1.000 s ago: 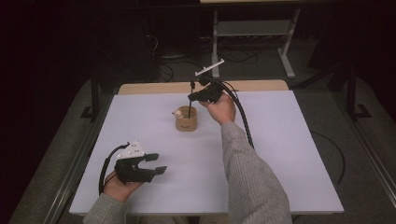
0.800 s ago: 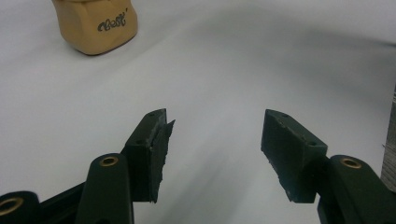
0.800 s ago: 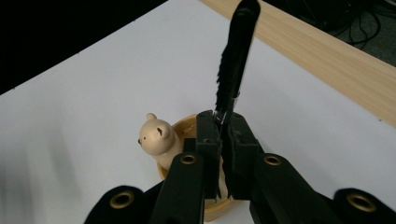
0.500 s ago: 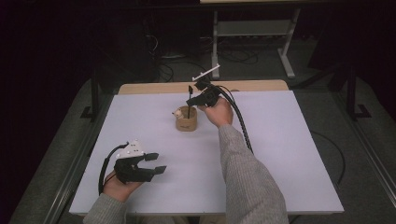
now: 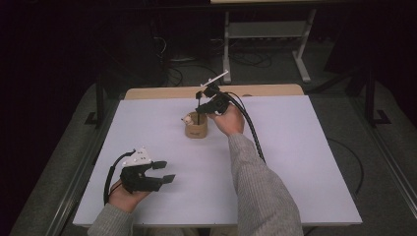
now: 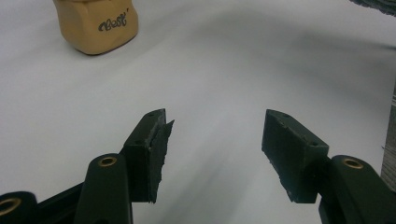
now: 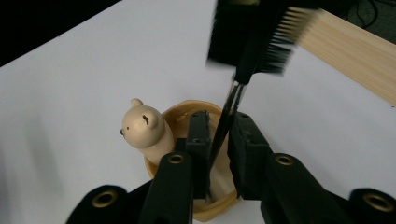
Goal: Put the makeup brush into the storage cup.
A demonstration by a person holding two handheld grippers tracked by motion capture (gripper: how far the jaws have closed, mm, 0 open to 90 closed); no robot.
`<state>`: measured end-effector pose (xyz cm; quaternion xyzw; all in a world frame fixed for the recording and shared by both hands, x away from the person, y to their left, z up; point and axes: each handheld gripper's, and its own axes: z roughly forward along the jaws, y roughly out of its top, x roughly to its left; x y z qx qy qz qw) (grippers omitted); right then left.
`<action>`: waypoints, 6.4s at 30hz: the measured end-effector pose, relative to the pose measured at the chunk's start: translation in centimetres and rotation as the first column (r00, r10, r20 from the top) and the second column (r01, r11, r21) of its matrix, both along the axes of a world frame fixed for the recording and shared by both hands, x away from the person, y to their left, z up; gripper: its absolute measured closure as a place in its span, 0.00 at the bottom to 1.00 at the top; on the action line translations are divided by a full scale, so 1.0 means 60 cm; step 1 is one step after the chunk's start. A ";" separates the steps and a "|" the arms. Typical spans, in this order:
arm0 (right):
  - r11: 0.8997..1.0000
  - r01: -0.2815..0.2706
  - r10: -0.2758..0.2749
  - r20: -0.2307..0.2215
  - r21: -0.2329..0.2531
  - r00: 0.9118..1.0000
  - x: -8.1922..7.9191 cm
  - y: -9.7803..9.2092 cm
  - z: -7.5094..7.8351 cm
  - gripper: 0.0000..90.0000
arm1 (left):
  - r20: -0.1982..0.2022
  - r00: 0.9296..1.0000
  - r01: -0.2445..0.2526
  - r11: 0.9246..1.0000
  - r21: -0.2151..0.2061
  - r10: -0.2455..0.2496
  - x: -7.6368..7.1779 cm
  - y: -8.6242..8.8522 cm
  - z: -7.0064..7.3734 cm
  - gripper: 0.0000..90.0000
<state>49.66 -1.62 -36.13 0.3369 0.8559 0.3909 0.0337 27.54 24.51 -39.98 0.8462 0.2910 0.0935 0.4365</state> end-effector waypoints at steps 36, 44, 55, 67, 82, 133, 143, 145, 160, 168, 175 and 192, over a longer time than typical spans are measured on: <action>0.989 0.018 -0.023 0.029 0.150 0.999 -0.048 -0.101 0.003 0.60 | -0.001 1.000 -0.007 1.000 0.006 0.007 0.003 -0.006 0.000 0.40; 0.983 0.038 -0.044 0.030 0.180 0.999 -0.062 -0.123 -0.002 0.57 | -0.006 1.000 -0.002 1.000 0.017 0.002 0.003 -0.012 -0.001 0.37; 0.979 0.051 -0.060 0.041 0.196 0.997 -0.083 -0.153 -0.005 0.53 | -0.009 1.000 0.005 1.000 0.010 -0.005 0.003 -0.015 0.000 0.35; 0.980 0.058 -0.073 0.071 0.190 0.995 -0.103 -0.180 -0.003 0.50 | -0.007 1.000 0.007 1.000 0.015 -0.007 0.004 -0.013 0.002 0.33; 0.980 0.049 -0.065 0.076 0.195 0.995 -0.129 -0.196 0.010 0.43 | -0.009 1.000 0.000 1.000 0.001 0.000 0.005 -0.012 0.002 0.32; 0.982 0.054 -0.076 0.120 0.179 0.990 -0.226 -0.266 -0.007 0.36 | -0.008 1.000 -0.002 1.000 -0.007 0.001 0.005 -0.019 0.000 0.29; 0.982 0.064 -0.086 0.120 0.177 0.989 -0.245 -0.283 -0.019 0.35 | 0.001 1.000 -0.009 1.000 -0.003 0.009 0.005 -0.017 0.002 0.28; 0.982 0.067 -0.088 0.114 0.179 0.990 -0.249 -0.286 -0.023 0.35 | 0.004 1.000 -0.009 1.000 -0.003 0.009 0.005 -0.018 0.002 0.28; 0.985 0.069 -0.091 0.131 0.160 0.987 -0.278 -0.296 -0.041 0.33 | 0.016 1.000 -0.023 1.000 0.000 0.023 0.006 -0.013 0.005 0.27; 0.984 0.078 -0.097 0.114 0.163 0.989 -0.288 -0.302 -0.057 0.32 | 0.019 0.999 -0.036 0.999 -0.008 0.036 0.005 -0.012 0.004 0.26; 0.983 0.079 -0.098 0.116 0.163 0.988 -0.299 -0.306 -0.069 0.31 | 0.026 0.999 -0.037 0.999 -0.004 0.037 0.006 -0.007 0.004 0.26; 0.983 0.091 -0.109 0.113 0.159 0.988 -0.322 -0.319 -0.092 0.29 | 0.021 0.999 -0.049 0.999 -0.008 0.049 0.006 -0.001 0.001 0.26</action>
